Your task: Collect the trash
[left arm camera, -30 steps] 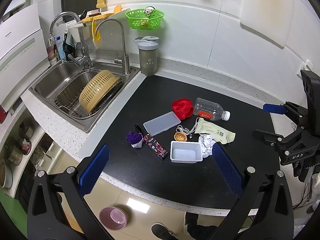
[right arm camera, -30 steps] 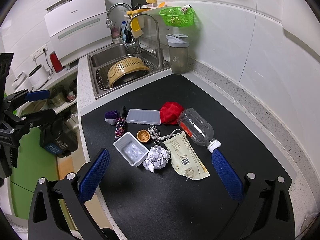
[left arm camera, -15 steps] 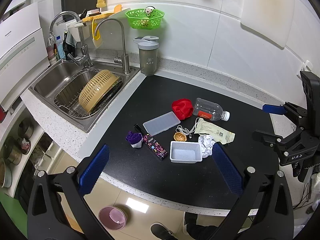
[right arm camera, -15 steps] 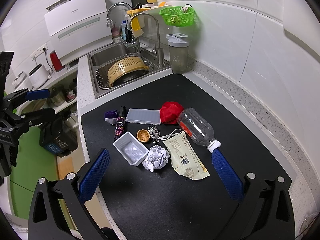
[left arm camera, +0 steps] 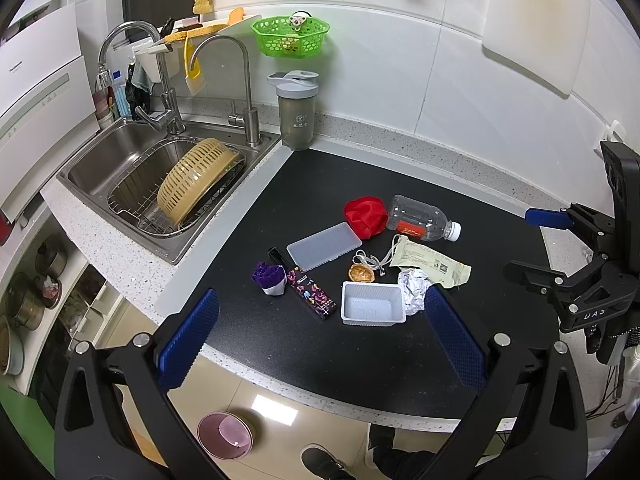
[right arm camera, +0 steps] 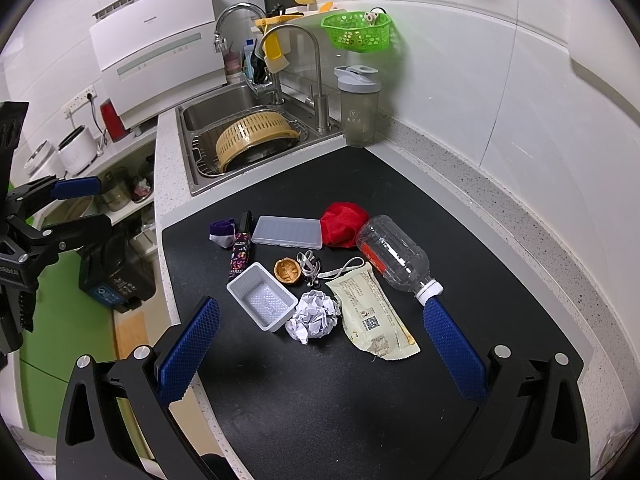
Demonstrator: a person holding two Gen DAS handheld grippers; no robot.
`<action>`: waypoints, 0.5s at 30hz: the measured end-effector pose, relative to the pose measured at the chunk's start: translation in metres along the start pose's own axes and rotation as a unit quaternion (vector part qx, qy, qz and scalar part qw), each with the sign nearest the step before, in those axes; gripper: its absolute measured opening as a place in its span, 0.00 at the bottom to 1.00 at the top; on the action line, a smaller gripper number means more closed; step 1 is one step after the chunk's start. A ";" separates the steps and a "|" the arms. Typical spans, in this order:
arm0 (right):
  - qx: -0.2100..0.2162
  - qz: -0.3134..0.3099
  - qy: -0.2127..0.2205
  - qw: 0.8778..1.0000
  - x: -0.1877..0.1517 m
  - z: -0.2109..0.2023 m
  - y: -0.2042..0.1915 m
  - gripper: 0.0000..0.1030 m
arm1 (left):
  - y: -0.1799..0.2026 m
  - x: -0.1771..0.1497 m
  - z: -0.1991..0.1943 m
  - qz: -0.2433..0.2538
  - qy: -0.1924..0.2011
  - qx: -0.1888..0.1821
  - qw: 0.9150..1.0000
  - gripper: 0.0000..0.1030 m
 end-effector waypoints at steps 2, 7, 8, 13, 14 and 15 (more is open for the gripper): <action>0.000 0.000 0.000 1.000 0.000 0.000 0.000 0.95 | -0.001 0.000 0.001 -0.001 0.000 -0.001 1.000 0.97; 0.000 0.000 -0.001 1.000 0.000 0.000 0.000 0.95 | -0.002 -0.001 0.002 -0.003 -0.002 -0.002 1.000 0.97; 0.000 0.000 -0.001 1.000 0.000 0.000 0.000 0.95 | -0.003 -0.001 0.002 -0.003 -0.002 -0.002 1.000 0.97; 0.000 0.000 -0.002 1.000 -0.001 0.002 -0.002 0.95 | -0.006 0.000 0.008 -0.009 -0.007 0.000 1.000 0.97; 0.000 0.000 -0.003 1.000 -0.002 0.003 -0.001 0.95 | -0.007 0.000 0.010 -0.010 -0.008 0.001 1.000 0.97; 0.000 0.001 -0.004 1.000 -0.003 0.003 -0.001 0.95 | -0.009 0.000 0.012 -0.012 -0.009 0.002 1.000 0.97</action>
Point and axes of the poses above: each gripper's, at about its wrist camera, not at the fingertips, and z roughly the way its jaws point, y to its right, x to its top, the point moved 8 cm from there along z, roughly the way its jaws point, and after that the axes turned 11 degrees about -x, right-handed, at the moved point
